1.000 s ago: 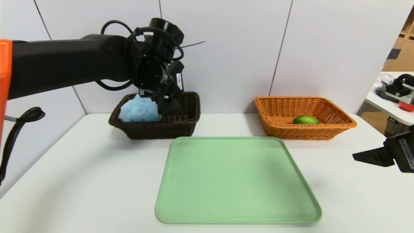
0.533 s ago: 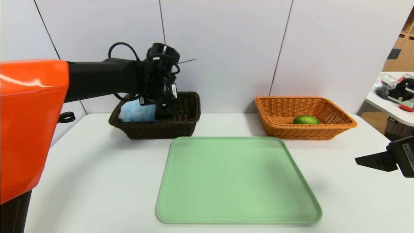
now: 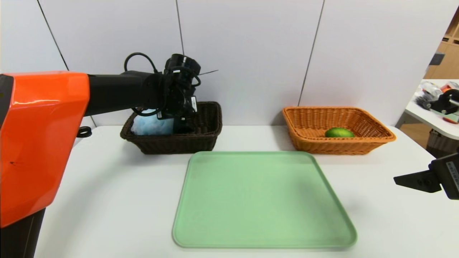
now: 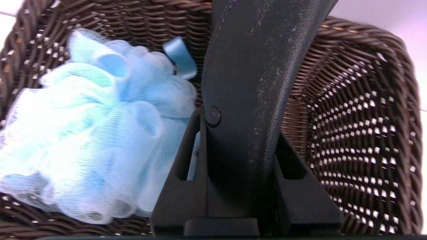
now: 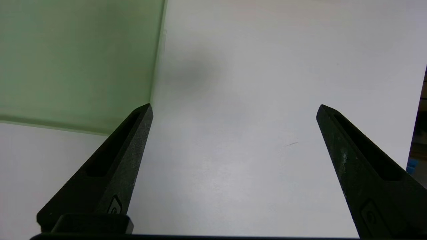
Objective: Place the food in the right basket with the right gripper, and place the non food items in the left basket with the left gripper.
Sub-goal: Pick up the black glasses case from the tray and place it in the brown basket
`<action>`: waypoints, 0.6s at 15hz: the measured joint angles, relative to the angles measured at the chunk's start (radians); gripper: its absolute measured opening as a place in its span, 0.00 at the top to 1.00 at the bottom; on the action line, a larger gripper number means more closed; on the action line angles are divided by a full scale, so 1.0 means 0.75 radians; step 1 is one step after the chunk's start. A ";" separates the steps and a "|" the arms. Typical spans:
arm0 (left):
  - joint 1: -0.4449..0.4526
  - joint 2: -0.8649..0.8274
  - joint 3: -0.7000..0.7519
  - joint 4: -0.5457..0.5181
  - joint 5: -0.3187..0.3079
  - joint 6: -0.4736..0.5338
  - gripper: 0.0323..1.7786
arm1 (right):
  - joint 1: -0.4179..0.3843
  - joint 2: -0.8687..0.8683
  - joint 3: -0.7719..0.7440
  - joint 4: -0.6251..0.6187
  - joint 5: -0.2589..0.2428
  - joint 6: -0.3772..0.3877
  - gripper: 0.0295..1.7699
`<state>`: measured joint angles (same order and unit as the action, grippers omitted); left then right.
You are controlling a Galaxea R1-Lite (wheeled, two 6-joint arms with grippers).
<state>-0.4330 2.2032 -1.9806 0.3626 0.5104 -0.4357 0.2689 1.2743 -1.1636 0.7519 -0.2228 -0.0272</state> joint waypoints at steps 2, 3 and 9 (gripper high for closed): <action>0.003 0.008 0.000 -0.013 0.001 0.000 0.74 | 0.001 0.002 0.004 0.001 0.000 -0.001 0.04; 0.004 0.010 0.000 -0.015 0.001 0.000 0.74 | 0.001 0.003 0.004 -0.001 -0.001 -0.001 0.04; 0.003 0.013 -0.002 -0.105 0.002 0.071 0.60 | 0.006 0.017 0.002 -0.002 -0.003 -0.002 0.04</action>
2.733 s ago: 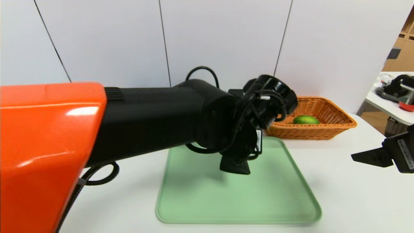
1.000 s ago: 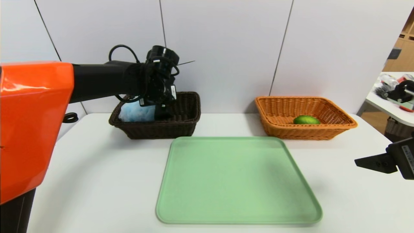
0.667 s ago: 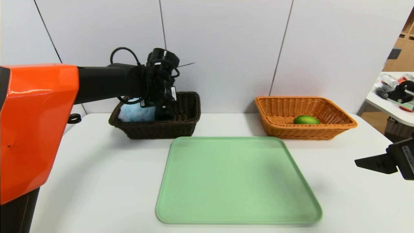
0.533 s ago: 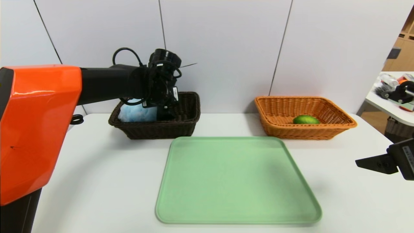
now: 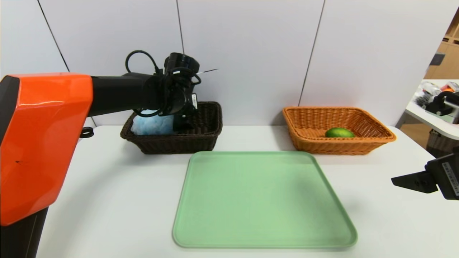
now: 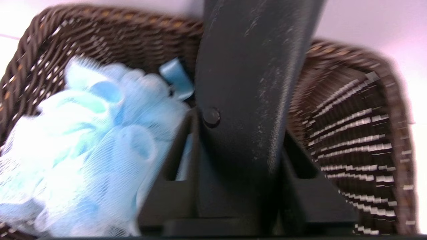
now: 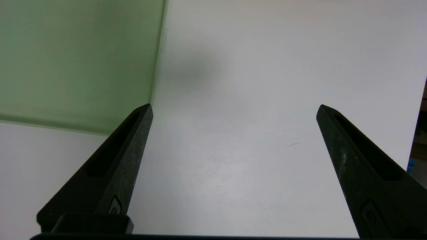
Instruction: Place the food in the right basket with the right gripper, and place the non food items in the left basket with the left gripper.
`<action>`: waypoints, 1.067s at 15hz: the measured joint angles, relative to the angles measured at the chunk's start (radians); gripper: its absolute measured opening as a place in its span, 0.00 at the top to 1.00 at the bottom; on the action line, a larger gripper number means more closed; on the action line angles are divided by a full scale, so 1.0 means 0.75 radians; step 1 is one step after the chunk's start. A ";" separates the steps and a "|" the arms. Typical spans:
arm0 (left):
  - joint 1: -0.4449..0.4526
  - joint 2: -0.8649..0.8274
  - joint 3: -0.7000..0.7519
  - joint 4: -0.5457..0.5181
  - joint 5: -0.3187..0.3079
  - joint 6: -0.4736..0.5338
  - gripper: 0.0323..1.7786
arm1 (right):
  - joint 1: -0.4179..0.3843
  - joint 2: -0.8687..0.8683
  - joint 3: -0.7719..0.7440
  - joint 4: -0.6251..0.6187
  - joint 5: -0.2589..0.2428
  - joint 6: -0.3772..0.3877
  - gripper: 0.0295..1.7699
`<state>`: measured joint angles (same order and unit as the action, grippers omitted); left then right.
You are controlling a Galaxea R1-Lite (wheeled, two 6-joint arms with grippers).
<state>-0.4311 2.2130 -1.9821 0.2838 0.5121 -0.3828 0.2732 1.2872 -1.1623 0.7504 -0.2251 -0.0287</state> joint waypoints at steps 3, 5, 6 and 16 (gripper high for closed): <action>0.004 -0.005 0.000 -0.009 0.000 0.024 0.42 | 0.001 0.004 0.000 0.000 -0.002 0.001 0.04; 0.003 -0.013 0.000 -0.008 0.000 0.037 0.33 | -0.001 0.005 -0.003 -0.003 -0.005 0.001 0.04; 0.003 -0.019 0.000 -0.007 -0.001 0.045 0.30 | -0.001 0.005 -0.003 -0.002 -0.004 0.001 0.04; 0.010 -0.249 0.002 -0.001 -0.059 0.267 0.11 | -0.007 0.002 0.075 -0.205 -0.046 0.005 0.04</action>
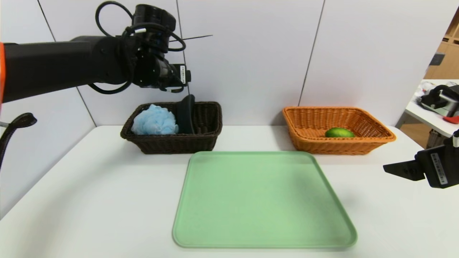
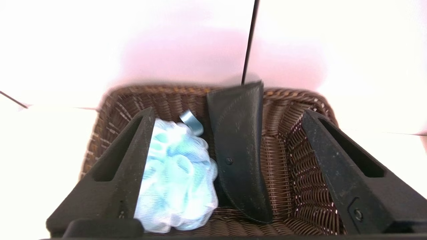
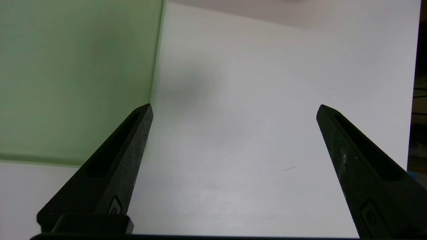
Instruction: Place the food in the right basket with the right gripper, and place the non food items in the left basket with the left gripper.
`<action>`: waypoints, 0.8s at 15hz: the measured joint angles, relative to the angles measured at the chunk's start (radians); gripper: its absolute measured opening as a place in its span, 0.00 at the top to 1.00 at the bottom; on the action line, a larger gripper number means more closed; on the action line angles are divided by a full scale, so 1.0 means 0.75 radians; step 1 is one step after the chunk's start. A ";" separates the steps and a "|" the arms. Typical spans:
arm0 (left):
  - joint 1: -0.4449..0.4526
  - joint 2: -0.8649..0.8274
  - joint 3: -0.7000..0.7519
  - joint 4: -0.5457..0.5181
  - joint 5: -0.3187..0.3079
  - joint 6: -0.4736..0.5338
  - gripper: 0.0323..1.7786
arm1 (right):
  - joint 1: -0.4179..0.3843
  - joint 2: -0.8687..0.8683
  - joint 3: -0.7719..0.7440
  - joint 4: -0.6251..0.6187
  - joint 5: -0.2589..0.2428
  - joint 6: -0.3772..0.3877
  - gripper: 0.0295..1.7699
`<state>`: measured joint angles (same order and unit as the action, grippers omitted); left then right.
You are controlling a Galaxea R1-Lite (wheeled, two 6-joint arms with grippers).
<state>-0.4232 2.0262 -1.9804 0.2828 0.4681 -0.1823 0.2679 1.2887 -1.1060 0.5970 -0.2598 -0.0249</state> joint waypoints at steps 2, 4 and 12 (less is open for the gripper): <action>0.004 -0.047 0.000 0.011 0.002 0.036 0.10 | -0.001 -0.004 0.007 -0.001 -0.001 0.001 0.04; 0.002 -0.094 0.000 0.051 -0.001 0.044 0.09 | -0.001 -0.012 0.007 -0.001 -0.005 0.001 0.04; -0.037 -0.419 0.293 0.209 -0.008 0.044 0.06 | -0.029 -0.080 0.056 -0.001 -0.012 -0.001 0.04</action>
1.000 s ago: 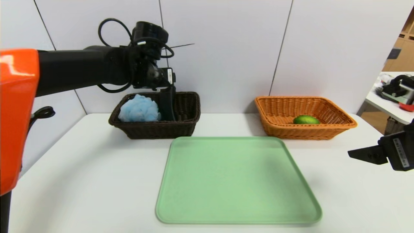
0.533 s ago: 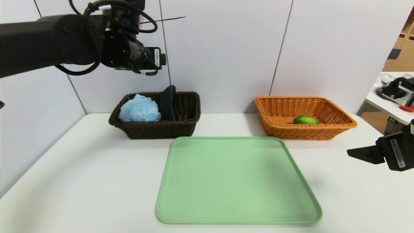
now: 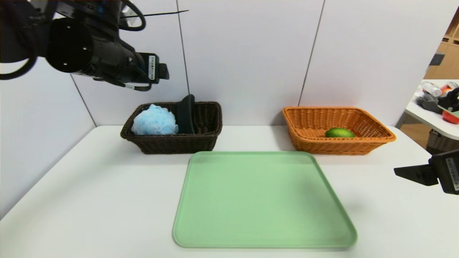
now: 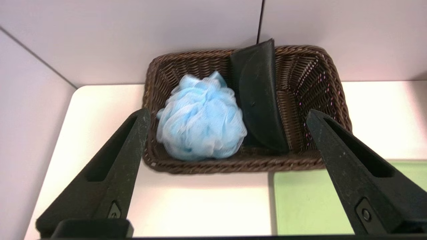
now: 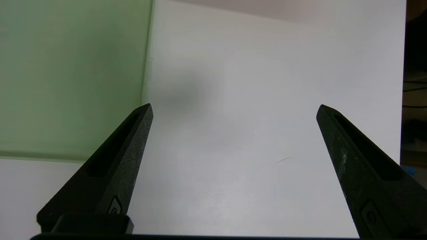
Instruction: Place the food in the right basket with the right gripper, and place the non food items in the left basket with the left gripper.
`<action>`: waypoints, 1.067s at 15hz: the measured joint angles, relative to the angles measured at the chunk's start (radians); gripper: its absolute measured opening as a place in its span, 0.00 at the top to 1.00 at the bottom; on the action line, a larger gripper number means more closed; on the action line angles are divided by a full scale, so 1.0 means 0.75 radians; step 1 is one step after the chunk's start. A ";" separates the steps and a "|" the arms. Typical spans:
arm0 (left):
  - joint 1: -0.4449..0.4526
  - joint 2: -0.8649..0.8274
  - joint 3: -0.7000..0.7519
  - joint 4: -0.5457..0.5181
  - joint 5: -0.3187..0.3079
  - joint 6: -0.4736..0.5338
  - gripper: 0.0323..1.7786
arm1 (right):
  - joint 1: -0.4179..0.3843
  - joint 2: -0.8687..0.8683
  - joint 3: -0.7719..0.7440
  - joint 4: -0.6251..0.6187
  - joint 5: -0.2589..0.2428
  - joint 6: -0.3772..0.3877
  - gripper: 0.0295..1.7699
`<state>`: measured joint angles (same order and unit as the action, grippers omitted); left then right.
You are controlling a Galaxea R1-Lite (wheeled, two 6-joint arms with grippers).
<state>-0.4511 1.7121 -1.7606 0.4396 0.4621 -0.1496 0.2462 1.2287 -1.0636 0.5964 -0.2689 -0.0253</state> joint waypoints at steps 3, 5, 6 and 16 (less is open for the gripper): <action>-0.003 -0.184 0.154 -0.002 -0.001 -0.005 0.06 | -0.041 -0.046 0.068 -0.013 -0.024 -0.001 0.04; 0.011 -0.302 0.241 -0.002 -0.002 -0.013 0.05 | -0.077 -0.085 0.090 -0.031 -0.027 -0.003 0.04; 0.033 -0.361 0.287 -0.002 -0.002 -0.019 0.05 | -0.097 -0.105 0.096 -0.031 -0.029 -0.003 0.04; 0.325 -0.969 0.801 -0.002 -0.120 -0.007 0.05 | -0.240 -0.391 0.212 -0.029 -0.043 -0.009 0.04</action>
<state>-0.2072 0.9851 -1.1598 0.4381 0.3723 -0.1549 0.0662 0.9351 -0.9043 0.5749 -0.3011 -0.0321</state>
